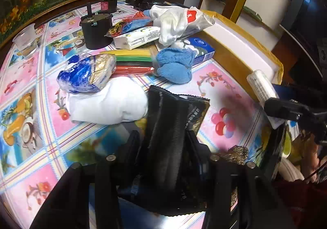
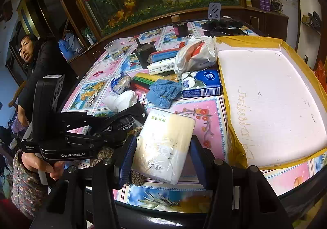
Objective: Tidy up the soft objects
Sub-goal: 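Carry the black bag and white packet over the tray with both grippers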
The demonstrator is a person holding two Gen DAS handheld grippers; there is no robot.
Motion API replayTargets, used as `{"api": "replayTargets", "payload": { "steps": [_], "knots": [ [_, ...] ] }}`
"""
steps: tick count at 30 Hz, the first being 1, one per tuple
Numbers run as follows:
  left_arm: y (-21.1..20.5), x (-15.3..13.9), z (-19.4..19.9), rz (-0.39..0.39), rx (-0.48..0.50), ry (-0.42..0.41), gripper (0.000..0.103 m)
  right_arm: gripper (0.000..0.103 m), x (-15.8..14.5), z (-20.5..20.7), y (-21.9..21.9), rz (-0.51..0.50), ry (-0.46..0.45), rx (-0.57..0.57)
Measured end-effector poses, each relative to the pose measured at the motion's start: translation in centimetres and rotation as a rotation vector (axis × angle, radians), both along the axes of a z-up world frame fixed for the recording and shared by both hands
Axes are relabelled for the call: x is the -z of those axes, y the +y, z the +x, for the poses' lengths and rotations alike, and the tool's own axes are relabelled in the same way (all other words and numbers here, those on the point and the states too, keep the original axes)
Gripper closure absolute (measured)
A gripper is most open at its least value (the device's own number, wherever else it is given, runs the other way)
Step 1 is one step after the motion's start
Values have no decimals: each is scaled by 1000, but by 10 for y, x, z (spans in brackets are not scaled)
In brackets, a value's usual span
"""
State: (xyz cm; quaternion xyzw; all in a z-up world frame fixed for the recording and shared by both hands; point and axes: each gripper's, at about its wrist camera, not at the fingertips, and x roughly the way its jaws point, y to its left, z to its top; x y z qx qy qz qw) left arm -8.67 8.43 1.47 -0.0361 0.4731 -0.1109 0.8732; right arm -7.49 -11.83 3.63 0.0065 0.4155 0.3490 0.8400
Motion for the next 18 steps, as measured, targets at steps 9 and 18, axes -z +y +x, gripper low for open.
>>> {"api": "replayTargets", "payload": {
  "steps": [9, 18],
  "knots": [
    [24, -16, -4, -110, -135, -66, 73, 46, -5, 3, -11, 26, -3, 30],
    [-17, -57, 11, -100, -82, -156, 73, 47, -17, 6, -26, 41, -26, 65]
  ]
}}
